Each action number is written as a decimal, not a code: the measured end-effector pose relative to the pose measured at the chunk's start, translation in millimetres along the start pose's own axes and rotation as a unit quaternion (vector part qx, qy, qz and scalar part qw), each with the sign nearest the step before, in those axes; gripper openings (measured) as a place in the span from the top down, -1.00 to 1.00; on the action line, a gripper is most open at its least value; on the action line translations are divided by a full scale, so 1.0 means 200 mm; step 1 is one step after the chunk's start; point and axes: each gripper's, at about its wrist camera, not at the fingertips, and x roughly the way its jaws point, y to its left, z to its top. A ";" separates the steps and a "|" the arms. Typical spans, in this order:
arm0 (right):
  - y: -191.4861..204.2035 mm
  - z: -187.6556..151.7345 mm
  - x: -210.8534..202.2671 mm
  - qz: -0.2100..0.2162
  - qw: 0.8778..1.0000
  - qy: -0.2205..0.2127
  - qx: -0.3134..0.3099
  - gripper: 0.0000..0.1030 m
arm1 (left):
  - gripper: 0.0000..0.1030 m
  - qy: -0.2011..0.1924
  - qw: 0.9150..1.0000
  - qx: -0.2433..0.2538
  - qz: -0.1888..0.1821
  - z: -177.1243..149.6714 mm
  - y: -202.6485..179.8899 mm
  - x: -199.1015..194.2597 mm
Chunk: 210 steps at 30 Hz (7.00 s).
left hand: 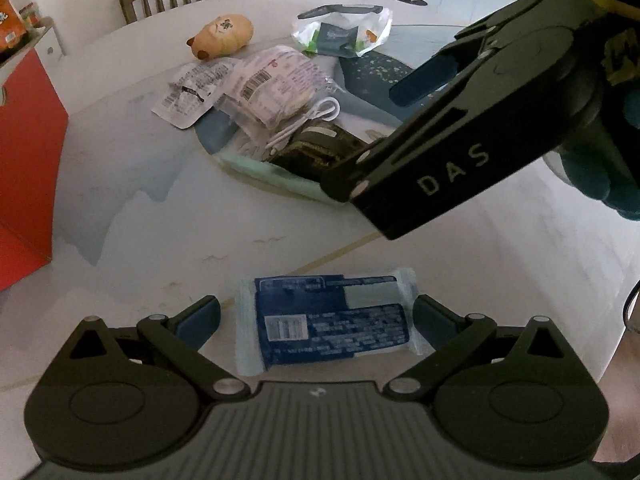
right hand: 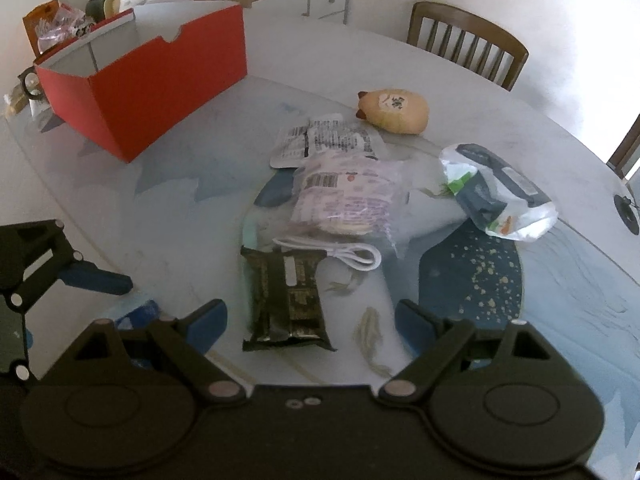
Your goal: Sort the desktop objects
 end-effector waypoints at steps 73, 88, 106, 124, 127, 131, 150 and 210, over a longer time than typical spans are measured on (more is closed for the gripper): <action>0.09 0.06 -0.21 0.003 1.000 -0.015 0.014 0.38 | -0.53 -0.060 0.995 -0.054 0.053 0.06 0.15 -0.29; 0.25 0.14 -0.36 0.007 1.000 -0.027 0.000 0.38 | -0.54 -0.088 0.991 -0.067 0.069 0.12 0.33 -0.53; 0.48 0.40 -0.46 0.022 0.997 -0.065 -0.022 0.38 | -0.54 -0.119 0.984 -0.067 0.115 0.12 0.69 -0.80; 0.71 0.73 -0.41 0.031 0.994 -0.089 -0.061 0.38 | -0.54 -0.136 0.974 -0.079 0.161 0.12 1.12 -0.96; 0.75 0.78 -0.38 0.034 0.993 -0.091 -0.065 0.38 | -0.54 -0.135 0.974 -0.085 0.164 0.13 1.20 -0.97; 0.80 0.85 -0.34 0.037 0.993 -0.090 -0.073 0.38 | -0.54 -0.131 0.973 -0.089 0.170 0.13 1.30 -0.96; 0.90 1.09 -0.08 0.036 0.994 -0.057 -0.084 0.38 | -0.54 -0.092 0.978 -0.079 0.170 0.25 1.68 -0.72; 1.10 1.19 0.46 0.049 0.994 0.032 -0.092 0.33 | -0.56 0.086 0.987 -0.091 0.101 0.41 1.99 0.04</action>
